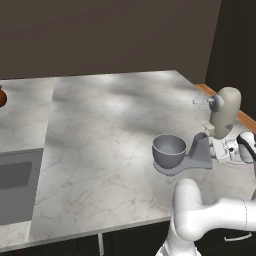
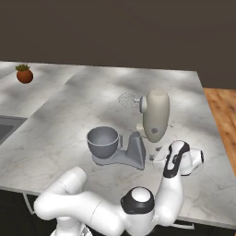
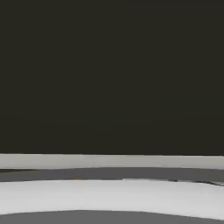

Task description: Add butter and sugar cubes to the stand mixer bowl and then turn on the stand mixer to begin making frosting.

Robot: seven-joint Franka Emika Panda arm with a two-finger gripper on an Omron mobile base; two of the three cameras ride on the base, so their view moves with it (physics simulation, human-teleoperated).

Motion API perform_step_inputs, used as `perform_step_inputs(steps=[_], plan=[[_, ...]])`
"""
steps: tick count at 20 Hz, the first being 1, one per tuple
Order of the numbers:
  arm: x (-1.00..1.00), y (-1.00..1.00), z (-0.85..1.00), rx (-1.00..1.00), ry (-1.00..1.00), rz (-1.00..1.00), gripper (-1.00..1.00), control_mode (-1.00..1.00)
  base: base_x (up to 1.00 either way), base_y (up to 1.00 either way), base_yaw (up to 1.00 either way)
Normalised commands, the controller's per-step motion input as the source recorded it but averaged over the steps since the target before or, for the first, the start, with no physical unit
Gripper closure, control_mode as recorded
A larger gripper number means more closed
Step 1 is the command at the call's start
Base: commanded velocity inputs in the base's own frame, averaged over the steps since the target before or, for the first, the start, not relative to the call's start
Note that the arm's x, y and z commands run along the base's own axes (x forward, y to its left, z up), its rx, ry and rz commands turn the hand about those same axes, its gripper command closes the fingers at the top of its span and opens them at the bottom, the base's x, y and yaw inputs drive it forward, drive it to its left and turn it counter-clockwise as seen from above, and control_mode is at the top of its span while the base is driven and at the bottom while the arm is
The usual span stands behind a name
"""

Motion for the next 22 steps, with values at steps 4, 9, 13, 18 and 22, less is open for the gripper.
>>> perform_step_inputs(steps=[4,9,13,18,22], plan=[[-0.03,0.18,-0.10,0.01,0.00,0.00,-1.00,-1.00,0.00,0.00,0.00],[0.00,0.16,-0.15,0.01,0.00,0.00,-1.00,-1.00,0.00,0.00,0.00],[0.00,0.06,-0.19,0.01,0.00,0.00,1.00,-1.00,0.00,0.00,0.00],[0.00,0.00,-0.23,0.01,0.01,0.00,1.00,-1.00,0.00,0.00,0.00],[-0.01,0.00,-0.23,0.00,0.01,0.00,1.00,-1.00,0.00,0.00,0.00]])
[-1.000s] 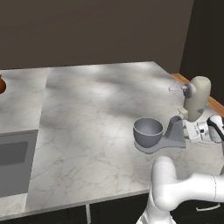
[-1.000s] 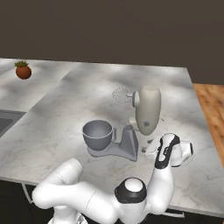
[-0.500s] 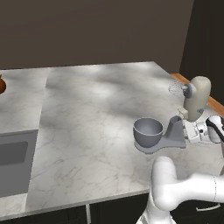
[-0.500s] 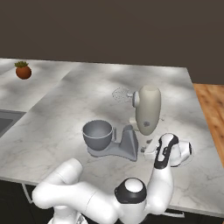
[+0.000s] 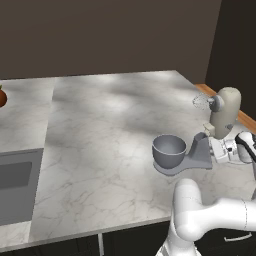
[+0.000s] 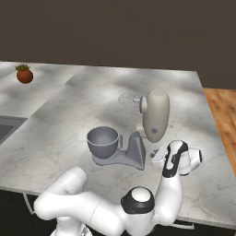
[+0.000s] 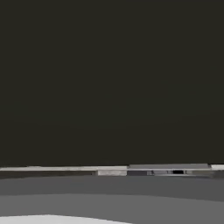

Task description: Add butter and sugar cubes to the stand mixer bowl and then turn on the stand mixer to begin making frosting.

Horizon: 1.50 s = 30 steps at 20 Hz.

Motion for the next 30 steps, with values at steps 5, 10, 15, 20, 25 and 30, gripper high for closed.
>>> perform_step_inputs(steps=[5,10,15,20,25,30], plan=[[-0.17,0.00,-0.12,0.00,0.00,-0.01,1.00,-1.00,0.00,0.00,0.00],[-0.39,0.00,-0.01,0.02,-0.02,-0.04,1.00,-1.00,0.00,0.00,0.00],[-0.60,0.00,0.14,0.02,-0.09,-0.03,1.00,-1.00,0.00,0.00,0.00],[-0.70,0.00,0.37,0.00,-0.11,-0.02,1.00,-1.00,0.00,0.00,0.00],[-0.83,0.09,0.52,0.00,-0.09,-0.04,1.00,-1.00,0.00,0.00,0.00],[-0.79,0.34,0.60,-0.05,-0.04,-0.03,1.00,-1.00,0.00,0.00,0.00]])
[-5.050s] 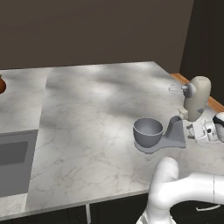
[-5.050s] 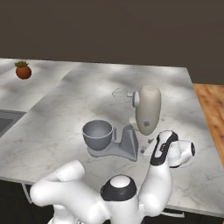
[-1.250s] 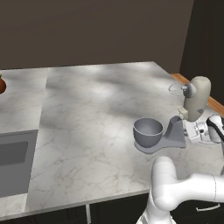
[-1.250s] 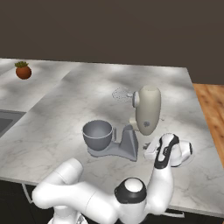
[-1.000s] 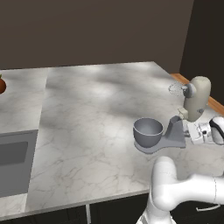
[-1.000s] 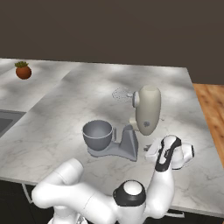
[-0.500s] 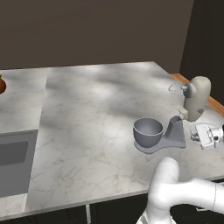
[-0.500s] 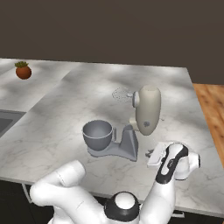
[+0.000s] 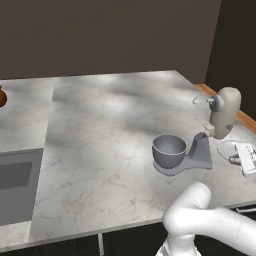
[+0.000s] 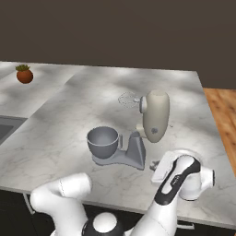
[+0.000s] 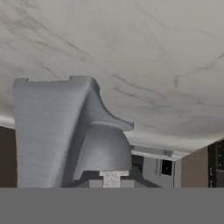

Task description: Add butter and sugar cubes to the stand mixer bowl and then turn on the stand mixer to begin making frosting.

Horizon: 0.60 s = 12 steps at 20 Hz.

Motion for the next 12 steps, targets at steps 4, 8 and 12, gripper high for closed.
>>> perform_step_inputs(steps=[4,8,12], plan=[[-0.60,0.52,0.69,-0.11,0.00,-0.03,1.00,-1.00,0.00,0.00,0.00],[-0.34,0.67,0.78,-0.17,0.00,-0.04,1.00,-1.00,0.00,0.00,0.00],[-0.14,0.71,0.77,-0.22,0.00,-0.01,1.00,-1.00,0.00,0.00,0.00]])
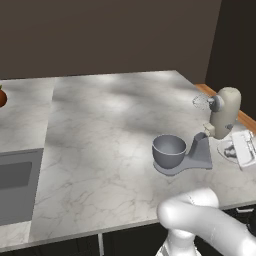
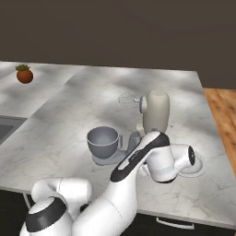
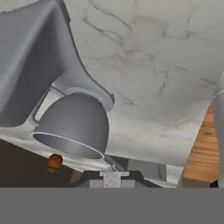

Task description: Add butter and sugar cubes to the stand mixer bowl and then turn on the stand mixer to begin making frosting.

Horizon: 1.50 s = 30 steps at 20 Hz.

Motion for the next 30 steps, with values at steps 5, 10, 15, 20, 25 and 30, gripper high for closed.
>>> perform_step_inputs(steps=[5,10,15,20,25,30], plan=[[0.00,0.73,0.58,-0.23,0.05,0.00,1.00,-1.00,0.00,0.00,0.00],[0.12,0.73,0.34,-0.22,0.11,0.00,1.00,-1.00,0.00,0.00,0.00],[0.35,0.65,0.11,-0.22,0.15,0.01,1.00,-1.00,0.00,0.00,0.00],[0.53,0.45,0.02,-0.19,0.22,0.04,1.00,-1.00,0.00,0.00,0.00],[0.56,0.06,-0.14,-0.10,0.21,0.03,1.00,-1.00,0.00,0.00,0.00],[0.38,0.00,-0.27,-0.11,0.09,0.00,1.00,-1.00,0.00,0.00,0.00]])
